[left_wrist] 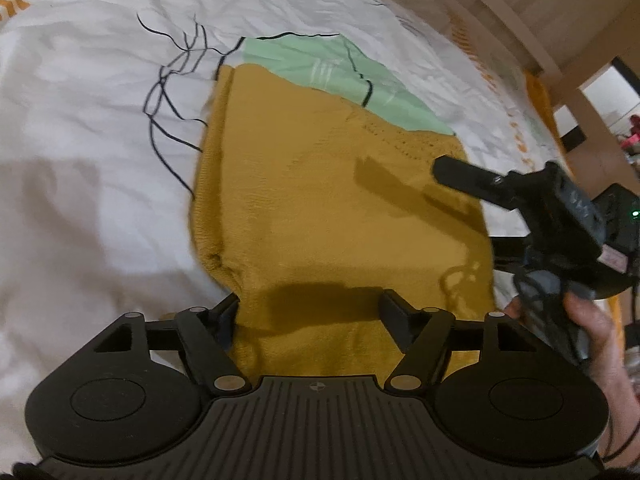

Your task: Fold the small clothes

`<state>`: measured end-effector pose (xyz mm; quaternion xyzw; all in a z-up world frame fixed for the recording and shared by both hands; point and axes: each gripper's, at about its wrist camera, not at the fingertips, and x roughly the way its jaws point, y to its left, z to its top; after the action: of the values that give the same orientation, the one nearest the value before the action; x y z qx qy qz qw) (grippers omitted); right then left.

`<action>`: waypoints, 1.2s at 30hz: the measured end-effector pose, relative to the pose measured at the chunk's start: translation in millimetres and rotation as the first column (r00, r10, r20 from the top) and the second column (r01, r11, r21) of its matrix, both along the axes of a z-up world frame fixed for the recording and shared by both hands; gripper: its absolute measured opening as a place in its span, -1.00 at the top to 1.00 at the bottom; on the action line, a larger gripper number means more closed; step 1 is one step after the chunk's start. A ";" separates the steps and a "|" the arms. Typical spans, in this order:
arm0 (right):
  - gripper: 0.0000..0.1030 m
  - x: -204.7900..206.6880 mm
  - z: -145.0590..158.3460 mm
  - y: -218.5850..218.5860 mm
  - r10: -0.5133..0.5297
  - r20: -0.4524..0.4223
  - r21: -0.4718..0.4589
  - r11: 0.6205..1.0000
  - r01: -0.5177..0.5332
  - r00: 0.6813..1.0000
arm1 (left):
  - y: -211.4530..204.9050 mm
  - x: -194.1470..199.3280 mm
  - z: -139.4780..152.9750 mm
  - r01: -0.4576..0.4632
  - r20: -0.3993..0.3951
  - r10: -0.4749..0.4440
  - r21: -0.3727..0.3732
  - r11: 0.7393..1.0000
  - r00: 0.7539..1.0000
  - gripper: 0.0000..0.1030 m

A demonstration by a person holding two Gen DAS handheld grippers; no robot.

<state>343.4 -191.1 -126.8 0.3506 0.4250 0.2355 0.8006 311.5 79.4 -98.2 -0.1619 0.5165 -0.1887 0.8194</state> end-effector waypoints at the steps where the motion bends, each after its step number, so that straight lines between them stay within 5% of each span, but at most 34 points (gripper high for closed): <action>1: -1.00 0.2 0.3 0.7 0.012 0.008 -0.007 1.000 -0.012 1.000 | -0.1 0.3 -0.2 0.001 -0.001 -0.001 -0.011 1.000 1.000 -0.31; 3: -0.79 -1.2 1.5 0.6 0.016 0.024 -0.028 0.999 -0.015 1.000 | 0.3 0.2 -0.2 -0.003 -0.009 0.003 -0.027 1.000 1.000 -0.10; 5: 0.10 -1.6 1.2 -1.4 0.005 0.012 -0.073 0.997 -0.004 1.000 | 2.7 1.1 -0.5 -0.020 -0.020 0.019 -0.031 0.999 1.000 0.28; 8: 0.21 -3.3 -4.8 -11.9 -0.003 -0.006 -0.018 1.000 0.003 1.000 | 14.5 3.7 -5.8 -0.069 -0.083 0.057 -0.147 0.987 0.995 0.54; 10: 0.25 -7.6 -3.0 -15.0 -0.017 -0.012 -0.004 1.000 0.017 1.000 | 20.2 4.0 -7.7 -0.103 -0.128 0.077 -0.209 0.972 0.989 0.56; 17: 0.29 -34.2 29.5 -17.6 -0.006 -0.013 -0.033 0.999 0.005 1.000 | 5.0 -21.2 9.6 -0.044 -0.101 0.019 -0.243 0.969 0.995 0.58; 30: 0.29 -170.3 63.0 -51.2 0.022 -0.144 -0.087 0.996 -0.035 0.989 | -45.8 -147.0 39.1 0.169 -0.082 -0.202 -0.296 0.940 0.976 0.60; 33: 0.28 -195.0 63.7 -52.7 0.037 -0.155 -0.062 0.997 -0.047 0.987 | -43.5 -172.1 31.1 0.171 -0.092 -0.200 -0.256 0.951 0.976 0.60; 36: 0.28 -207.0 64.9 -55.8 0.013 -0.105 -0.154 0.988 -0.029 0.994 | -40.6 -185.0 17.5 0.125 -0.082 -0.136 -0.118 0.985 0.987 0.60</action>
<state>136.3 -246.9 -61.9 0.2942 0.4870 0.1915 0.7998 126.5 38.8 -80.7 -0.1819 0.5508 -0.2634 0.7708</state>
